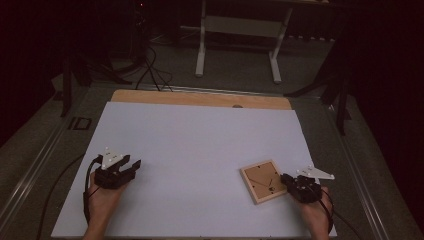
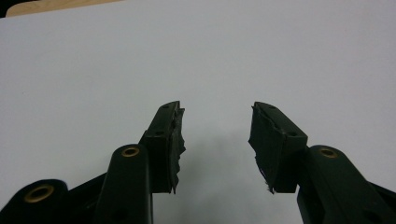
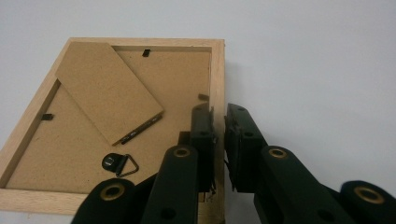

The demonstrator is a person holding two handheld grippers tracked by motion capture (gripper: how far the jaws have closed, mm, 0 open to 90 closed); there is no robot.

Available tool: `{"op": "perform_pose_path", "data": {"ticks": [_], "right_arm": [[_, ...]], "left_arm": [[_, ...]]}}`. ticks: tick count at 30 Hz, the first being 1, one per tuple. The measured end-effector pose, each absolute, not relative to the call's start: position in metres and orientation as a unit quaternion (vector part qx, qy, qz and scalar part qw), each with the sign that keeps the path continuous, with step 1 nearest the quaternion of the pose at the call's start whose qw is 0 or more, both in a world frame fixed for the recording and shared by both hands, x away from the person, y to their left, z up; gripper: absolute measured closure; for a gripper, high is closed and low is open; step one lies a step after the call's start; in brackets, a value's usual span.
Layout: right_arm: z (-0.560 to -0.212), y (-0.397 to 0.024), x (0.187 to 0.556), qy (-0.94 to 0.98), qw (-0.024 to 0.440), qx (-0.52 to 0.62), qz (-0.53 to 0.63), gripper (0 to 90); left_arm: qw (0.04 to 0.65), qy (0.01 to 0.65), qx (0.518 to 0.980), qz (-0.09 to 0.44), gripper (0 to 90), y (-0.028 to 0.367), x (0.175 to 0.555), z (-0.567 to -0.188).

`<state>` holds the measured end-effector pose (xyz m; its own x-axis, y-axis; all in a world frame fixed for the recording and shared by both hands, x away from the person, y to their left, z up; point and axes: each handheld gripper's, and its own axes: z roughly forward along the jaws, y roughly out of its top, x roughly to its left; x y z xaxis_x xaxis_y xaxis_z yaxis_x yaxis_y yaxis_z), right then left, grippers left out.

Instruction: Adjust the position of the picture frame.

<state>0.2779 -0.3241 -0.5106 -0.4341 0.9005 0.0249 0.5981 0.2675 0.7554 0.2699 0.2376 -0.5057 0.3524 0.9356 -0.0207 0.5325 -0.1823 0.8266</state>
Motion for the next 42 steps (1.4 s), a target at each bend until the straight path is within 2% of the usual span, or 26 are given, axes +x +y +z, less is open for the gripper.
{"op": "perform_pose_path", "data": {"ticks": [14,26,42], "right_arm": [[-0.510,-0.290,0.301,0.795,0.205,0.445,0.357,82.3],[-0.511,-0.267,0.306,0.809,0.204,0.420,0.356,82.3],[-0.511,-0.212,0.315,0.836,0.194,0.367,0.359,82.3]], "left_arm": [[0.388,0.507,0.726,0.258,53.4,0.237,0.270,-0.506],[0.388,0.506,0.726,0.258,53.4,0.236,0.270,-0.507],[0.392,0.504,0.727,0.253,53.5,0.236,0.270,-0.506]]}}
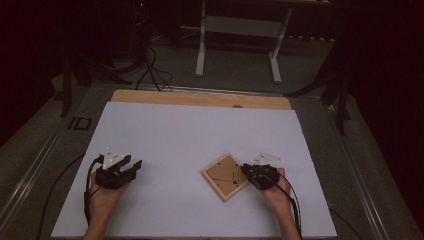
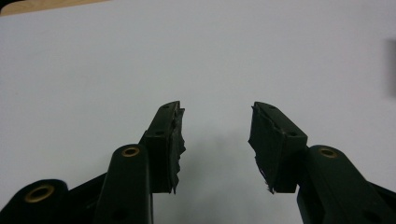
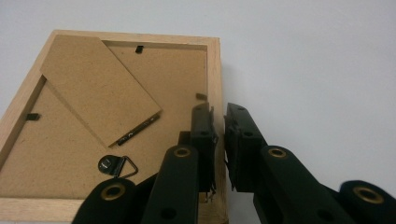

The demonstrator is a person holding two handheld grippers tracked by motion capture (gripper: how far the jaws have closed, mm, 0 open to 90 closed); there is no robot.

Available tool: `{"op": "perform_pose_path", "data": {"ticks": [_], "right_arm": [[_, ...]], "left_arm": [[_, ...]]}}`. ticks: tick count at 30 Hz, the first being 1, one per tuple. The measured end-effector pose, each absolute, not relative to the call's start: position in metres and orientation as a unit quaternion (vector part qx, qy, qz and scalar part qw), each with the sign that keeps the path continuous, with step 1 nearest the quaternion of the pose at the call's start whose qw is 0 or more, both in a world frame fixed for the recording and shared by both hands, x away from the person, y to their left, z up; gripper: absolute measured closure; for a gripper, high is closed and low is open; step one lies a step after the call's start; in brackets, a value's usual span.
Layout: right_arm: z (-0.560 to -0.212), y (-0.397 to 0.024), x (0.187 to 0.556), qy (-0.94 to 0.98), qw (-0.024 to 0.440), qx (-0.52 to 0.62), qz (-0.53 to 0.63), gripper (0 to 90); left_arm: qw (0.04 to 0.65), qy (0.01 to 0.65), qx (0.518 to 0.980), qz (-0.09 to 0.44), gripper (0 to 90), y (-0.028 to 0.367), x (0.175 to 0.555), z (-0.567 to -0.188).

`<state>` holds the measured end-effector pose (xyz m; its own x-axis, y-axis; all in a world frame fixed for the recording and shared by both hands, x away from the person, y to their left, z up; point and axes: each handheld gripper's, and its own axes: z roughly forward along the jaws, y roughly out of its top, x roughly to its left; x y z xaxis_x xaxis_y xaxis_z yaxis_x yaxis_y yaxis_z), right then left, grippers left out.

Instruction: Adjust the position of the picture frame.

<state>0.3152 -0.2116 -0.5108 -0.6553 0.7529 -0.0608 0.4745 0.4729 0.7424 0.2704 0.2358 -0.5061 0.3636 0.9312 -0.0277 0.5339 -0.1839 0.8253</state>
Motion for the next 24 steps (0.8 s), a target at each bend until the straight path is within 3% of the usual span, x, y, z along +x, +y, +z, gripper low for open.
{"op": "perform_pose_path", "data": {"ticks": [15,24], "right_arm": [[-0.510,-0.163,0.325,0.853,0.186,0.335,0.354,81.8],[-0.499,-0.170,0.320,0.833,0.174,0.358,0.383,73.7]], "left_arm": [[0.404,0.491,0.735,0.237,56.5,0.227,0.270,-0.505],[0.401,0.471,0.751,0.233,61.5,0.214,0.272,-0.504]]}}
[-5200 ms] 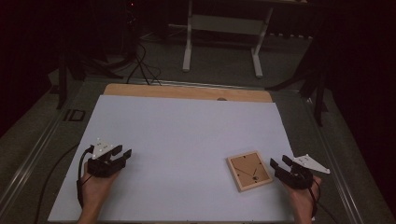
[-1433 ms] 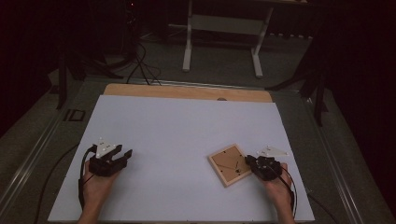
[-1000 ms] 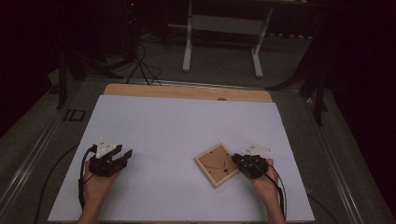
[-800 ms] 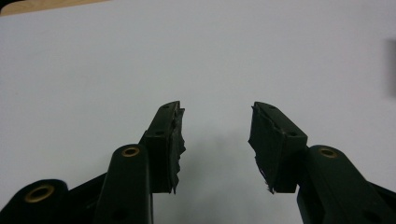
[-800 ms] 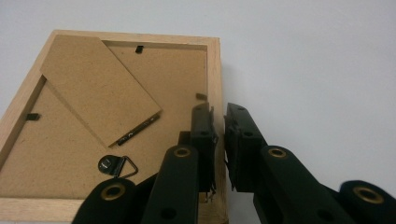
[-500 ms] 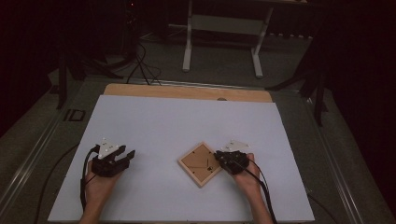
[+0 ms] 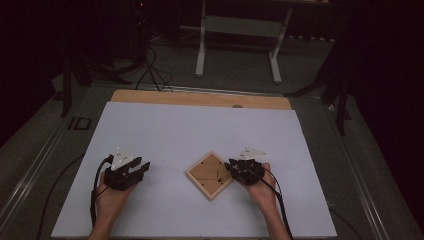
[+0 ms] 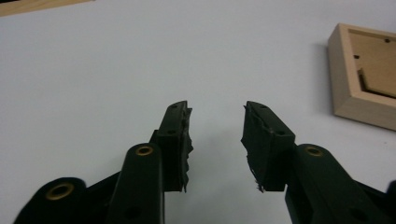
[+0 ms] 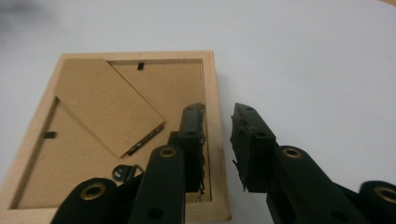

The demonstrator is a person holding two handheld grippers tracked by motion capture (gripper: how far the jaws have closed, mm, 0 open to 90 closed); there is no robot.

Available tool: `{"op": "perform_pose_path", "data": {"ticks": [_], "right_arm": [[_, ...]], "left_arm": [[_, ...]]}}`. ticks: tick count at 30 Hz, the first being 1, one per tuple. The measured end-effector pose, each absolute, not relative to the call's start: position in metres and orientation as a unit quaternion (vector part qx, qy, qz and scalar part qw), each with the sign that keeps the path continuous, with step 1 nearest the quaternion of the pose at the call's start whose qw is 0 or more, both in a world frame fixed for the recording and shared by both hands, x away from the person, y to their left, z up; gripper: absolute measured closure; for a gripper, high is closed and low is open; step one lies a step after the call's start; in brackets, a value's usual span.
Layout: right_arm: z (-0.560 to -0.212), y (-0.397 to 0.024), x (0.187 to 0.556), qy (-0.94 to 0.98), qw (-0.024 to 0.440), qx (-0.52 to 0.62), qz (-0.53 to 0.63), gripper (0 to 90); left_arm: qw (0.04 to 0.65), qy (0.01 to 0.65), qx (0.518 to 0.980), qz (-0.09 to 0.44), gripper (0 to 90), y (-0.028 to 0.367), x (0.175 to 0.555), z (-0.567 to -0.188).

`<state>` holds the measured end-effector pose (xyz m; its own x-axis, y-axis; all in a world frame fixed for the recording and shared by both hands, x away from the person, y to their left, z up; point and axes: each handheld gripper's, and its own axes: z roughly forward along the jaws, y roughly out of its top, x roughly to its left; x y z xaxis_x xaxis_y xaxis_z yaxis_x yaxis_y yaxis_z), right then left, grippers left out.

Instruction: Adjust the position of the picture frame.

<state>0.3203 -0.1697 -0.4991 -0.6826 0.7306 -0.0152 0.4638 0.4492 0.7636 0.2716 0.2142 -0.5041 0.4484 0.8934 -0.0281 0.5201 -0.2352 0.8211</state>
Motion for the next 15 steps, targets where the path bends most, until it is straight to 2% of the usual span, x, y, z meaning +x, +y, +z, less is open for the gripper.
{"op": "perform_pose_path", "data": {"ticks": [12,14,15], "right_arm": [[-0.496,-0.177,0.294,0.839,0.179,0.339,0.385,80.1],[-0.499,-0.178,0.290,0.842,0.178,0.338,0.382,82.9],[-0.502,-0.178,0.286,0.845,0.173,0.336,0.378,85.2]], "left_arm": [[0.409,0.464,0.752,0.228,64.9,0.198,0.279,-0.502],[0.411,0.457,0.755,0.226,67.5,0.195,0.280,-0.502],[0.413,0.455,0.757,0.221,71.6,0.193,0.281,-0.503]]}}
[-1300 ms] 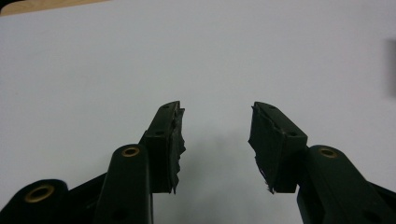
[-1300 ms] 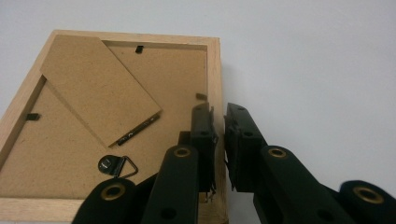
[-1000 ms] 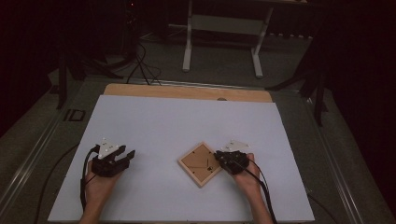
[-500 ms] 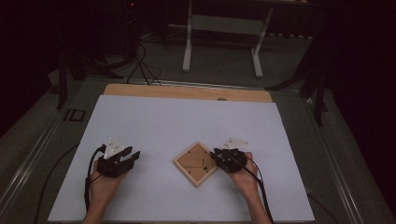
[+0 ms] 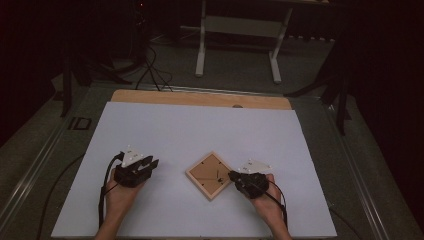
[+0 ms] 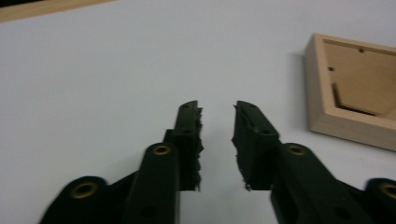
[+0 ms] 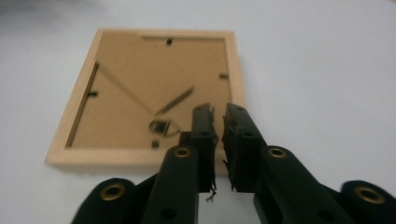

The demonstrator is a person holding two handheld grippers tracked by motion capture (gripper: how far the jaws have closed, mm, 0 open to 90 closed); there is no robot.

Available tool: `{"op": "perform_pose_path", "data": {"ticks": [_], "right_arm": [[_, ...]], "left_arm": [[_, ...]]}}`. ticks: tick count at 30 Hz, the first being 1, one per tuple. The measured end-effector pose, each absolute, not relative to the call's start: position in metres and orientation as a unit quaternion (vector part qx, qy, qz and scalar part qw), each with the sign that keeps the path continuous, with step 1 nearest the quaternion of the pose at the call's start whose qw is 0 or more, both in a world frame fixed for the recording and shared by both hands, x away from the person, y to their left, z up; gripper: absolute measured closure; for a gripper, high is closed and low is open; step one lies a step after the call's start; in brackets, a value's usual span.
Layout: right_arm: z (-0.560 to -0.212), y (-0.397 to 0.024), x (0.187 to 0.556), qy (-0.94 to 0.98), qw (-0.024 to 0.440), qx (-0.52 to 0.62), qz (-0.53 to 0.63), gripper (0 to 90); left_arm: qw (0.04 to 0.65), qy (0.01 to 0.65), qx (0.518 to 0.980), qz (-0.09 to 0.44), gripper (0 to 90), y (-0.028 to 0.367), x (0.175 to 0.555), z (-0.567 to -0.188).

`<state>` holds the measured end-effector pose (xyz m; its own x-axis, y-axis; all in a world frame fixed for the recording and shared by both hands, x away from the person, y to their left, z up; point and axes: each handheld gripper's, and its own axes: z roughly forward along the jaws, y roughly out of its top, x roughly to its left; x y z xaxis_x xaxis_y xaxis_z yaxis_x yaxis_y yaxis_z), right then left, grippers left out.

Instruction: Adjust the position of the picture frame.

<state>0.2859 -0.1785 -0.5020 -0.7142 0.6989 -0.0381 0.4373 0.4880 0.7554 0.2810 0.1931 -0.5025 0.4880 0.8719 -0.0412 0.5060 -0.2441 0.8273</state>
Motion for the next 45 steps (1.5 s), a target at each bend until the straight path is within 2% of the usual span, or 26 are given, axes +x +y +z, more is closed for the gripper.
{"op": "perform_pose_path", "data": {"ticks": [5,11,28,45], "right_arm": [[-0.509,-0.179,0.280,0.853,0.165,0.333,0.368,89.4],[-0.513,-0.177,0.273,0.863,0.160,0.321,0.355,89.8],[-0.517,-0.180,0.270,0.866,0.155,0.323,0.349,89.9],[-0.522,-0.174,0.268,0.872,0.151,0.318,0.341,89.9]], "left_arm": [[0.408,0.442,0.771,0.208,80.4,0.187,0.284,-0.505],[0.411,0.427,0.779,0.204,89.1,0.174,0.289,-0.503],[0.392,0.382,0.817,0.181,89.5,0.124,0.302,-0.518],[0.381,0.367,0.833,0.161,89.5,0.114,0.303,-0.525]]}}
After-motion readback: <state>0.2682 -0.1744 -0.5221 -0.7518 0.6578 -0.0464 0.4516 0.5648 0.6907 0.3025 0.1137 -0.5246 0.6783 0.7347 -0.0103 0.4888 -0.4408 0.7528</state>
